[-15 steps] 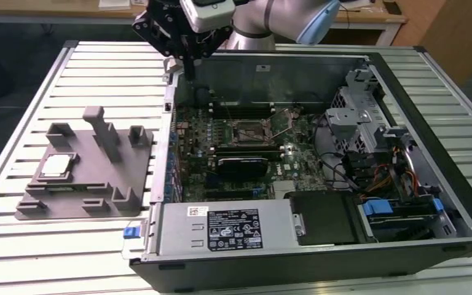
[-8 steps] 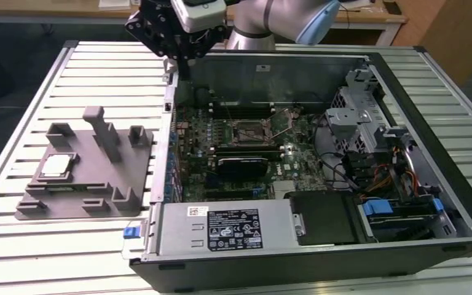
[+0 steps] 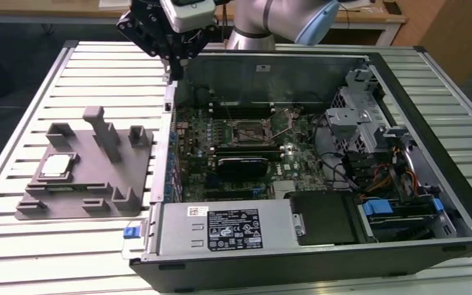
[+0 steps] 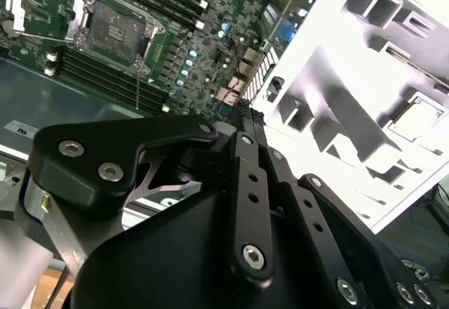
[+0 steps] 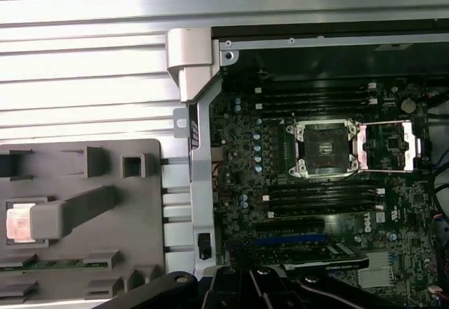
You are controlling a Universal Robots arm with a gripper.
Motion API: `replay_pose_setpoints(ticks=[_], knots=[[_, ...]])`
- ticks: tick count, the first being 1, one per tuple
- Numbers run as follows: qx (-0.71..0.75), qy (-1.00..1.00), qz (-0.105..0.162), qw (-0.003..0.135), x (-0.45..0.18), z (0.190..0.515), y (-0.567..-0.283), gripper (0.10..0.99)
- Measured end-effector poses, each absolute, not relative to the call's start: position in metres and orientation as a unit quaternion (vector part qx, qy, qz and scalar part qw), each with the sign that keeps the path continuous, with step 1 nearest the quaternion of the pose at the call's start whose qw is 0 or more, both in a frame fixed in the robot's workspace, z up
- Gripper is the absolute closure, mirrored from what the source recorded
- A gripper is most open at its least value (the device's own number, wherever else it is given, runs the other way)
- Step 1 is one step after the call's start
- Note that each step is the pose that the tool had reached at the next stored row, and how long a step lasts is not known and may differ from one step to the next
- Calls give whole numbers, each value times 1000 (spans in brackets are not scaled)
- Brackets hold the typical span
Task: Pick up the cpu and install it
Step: 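Reach for the cpu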
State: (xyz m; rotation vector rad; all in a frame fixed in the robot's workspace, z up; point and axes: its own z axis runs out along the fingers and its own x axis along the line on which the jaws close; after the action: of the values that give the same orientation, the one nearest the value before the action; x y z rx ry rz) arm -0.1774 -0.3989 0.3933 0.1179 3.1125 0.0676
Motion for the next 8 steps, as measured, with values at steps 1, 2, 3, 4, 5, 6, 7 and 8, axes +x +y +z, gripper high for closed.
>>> replay_pose_setpoints(ticks=[1,2,3,4,5,6,7,8], knots=[[38,999,22,13,-179,393,-399,980],[38,999,22,13,-180,393,-399,980],[38,999,22,13,-182,393,-399,980],[38,999,22,13,-183,393,-399,980],[38,999,22,13,-184,393,-399,980],[38,999,22,13,-186,393,-399,980],[38,999,22,13,-187,393,-399,980],[38,999,22,13,-188,393,-399,980]])
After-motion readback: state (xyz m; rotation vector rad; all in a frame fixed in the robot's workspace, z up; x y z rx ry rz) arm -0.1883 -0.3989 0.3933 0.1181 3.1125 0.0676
